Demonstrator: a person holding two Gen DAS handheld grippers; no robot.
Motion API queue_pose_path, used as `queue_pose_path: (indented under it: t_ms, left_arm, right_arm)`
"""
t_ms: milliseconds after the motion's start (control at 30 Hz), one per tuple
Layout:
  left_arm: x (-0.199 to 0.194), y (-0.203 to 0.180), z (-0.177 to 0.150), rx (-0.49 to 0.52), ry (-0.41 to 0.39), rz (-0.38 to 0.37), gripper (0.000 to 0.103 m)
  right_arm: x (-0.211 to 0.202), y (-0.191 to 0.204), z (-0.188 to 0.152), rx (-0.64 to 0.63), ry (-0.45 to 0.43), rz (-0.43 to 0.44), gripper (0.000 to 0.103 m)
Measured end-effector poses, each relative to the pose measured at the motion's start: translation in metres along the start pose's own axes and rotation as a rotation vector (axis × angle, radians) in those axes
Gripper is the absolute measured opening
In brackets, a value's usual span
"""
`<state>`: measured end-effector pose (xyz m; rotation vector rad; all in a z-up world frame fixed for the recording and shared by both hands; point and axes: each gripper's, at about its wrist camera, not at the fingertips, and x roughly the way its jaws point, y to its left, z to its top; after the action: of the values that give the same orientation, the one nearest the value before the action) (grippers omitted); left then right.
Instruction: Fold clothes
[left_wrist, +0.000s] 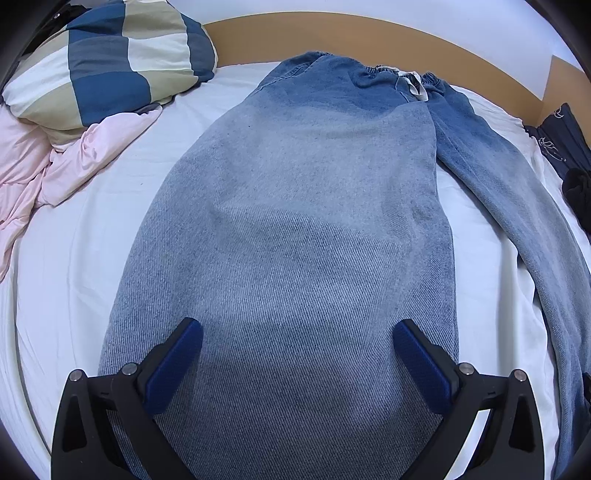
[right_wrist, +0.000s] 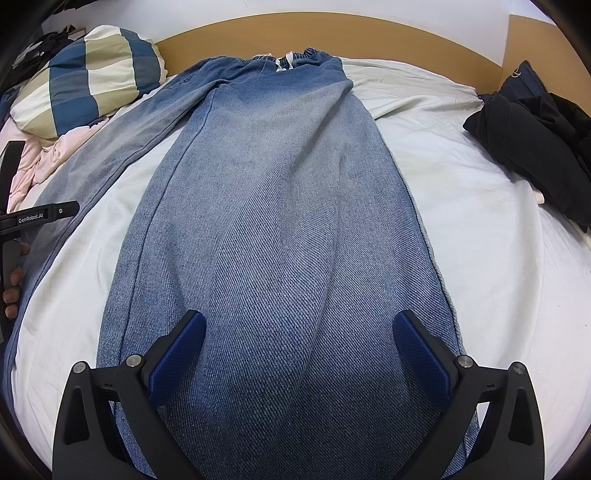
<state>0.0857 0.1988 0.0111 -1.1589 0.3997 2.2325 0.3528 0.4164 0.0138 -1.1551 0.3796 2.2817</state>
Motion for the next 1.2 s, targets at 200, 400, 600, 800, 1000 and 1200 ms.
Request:
queue_pose_path:
  t_ms: [200,400,600,800,1000,1200]
  left_arm:
    - [0.0011,-0.0029,0.0041,0.001,-0.004,-0.003,0.103]
    - [0.0015,-0.0036,0.0048,0.0,-0.006,-0.003,0.103]
    - [-0.0001,-0.0019,0.0029,0.004,-0.008,-0.01,0.103]
    - [-0.0006,-0.0008,0.0027,0.007,-0.009,-0.011,0.103]
    - [-0.0009,-0.0008,0.0029,0.006,-0.009,-0.011,0.103]
    - [-0.001,-0.0009,0.0033,0.006,-0.009,-0.011,0.103]
  right_arm:
    - [0.0,0.0002,0.0003,0.0,0.0,-0.001,0.103]
    - [-0.0002,-0.0004,0.0004,0.0,0.0,-0.001,0.103]
    - [-0.0002,-0.0007,0.0005,0.0,0.001,-0.001,0.103]
    - [-0.0001,-0.0009,0.0007,0.0,0.001,0.0,0.103]
    - [0.0,-0.0006,0.0007,0.0,0.0,-0.001,0.103]
    - [0.0003,-0.0007,0.0002,-0.001,0.0,0.0,0.103]
